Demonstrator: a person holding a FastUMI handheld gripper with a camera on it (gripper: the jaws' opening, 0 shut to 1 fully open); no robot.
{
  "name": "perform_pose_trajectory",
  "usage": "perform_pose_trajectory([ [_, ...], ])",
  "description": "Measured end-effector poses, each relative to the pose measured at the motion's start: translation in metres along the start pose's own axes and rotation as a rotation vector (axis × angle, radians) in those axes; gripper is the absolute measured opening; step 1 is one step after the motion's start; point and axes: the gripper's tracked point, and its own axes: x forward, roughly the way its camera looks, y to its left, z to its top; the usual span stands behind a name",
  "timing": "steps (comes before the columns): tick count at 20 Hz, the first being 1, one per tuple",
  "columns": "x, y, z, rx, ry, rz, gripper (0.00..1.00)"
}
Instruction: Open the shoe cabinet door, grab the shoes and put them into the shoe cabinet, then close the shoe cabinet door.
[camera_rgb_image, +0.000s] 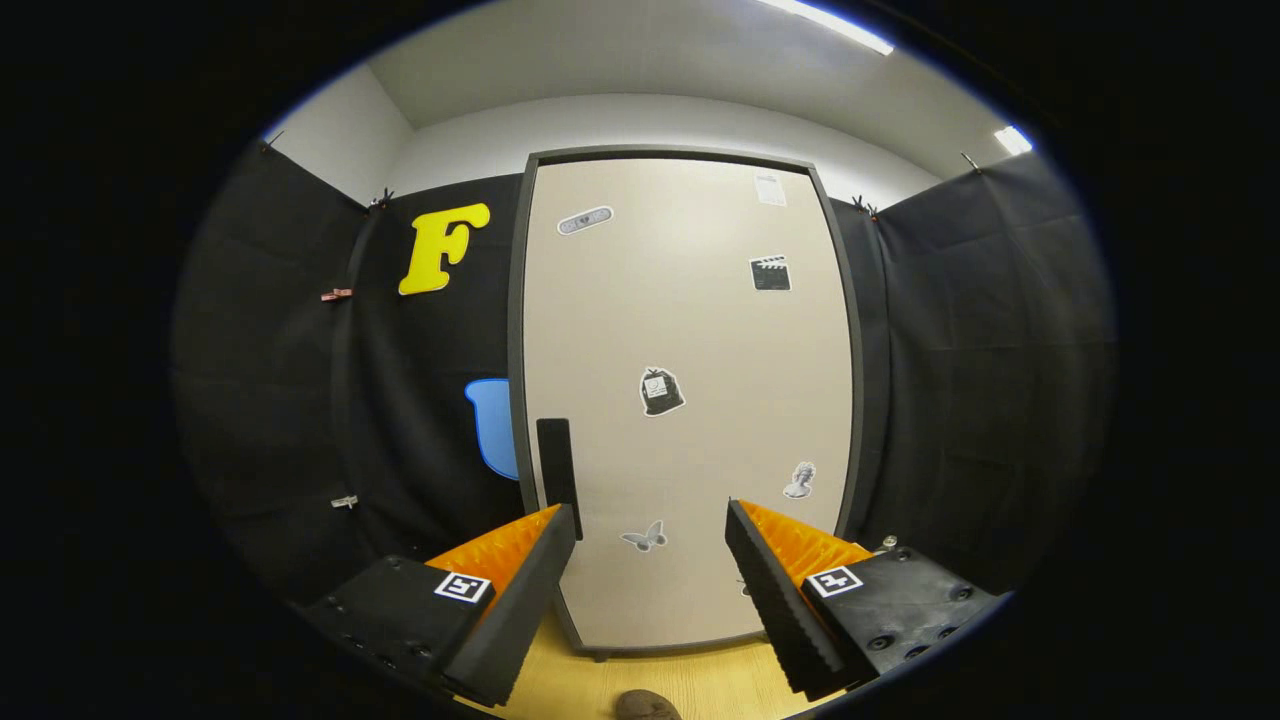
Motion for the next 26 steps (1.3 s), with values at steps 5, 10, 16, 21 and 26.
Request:
perform_pose_trajectory([
  [5,0.025,0.025,-0.012,-0.004,0.025,0.024,0.98],
  [10,0.062,0.059,-0.021,-0.007,0.035,0.045,0.98],
  [16,0.106,0.073,-0.035,-0.004,0.046,0.027,0.98],
  [21,0.136,0.074,-0.058,-0.029,0.094,-0.007,0.97],
  [26,0.145,0.072,-0.065,-0.038,0.105,-0.043,0.67],
])
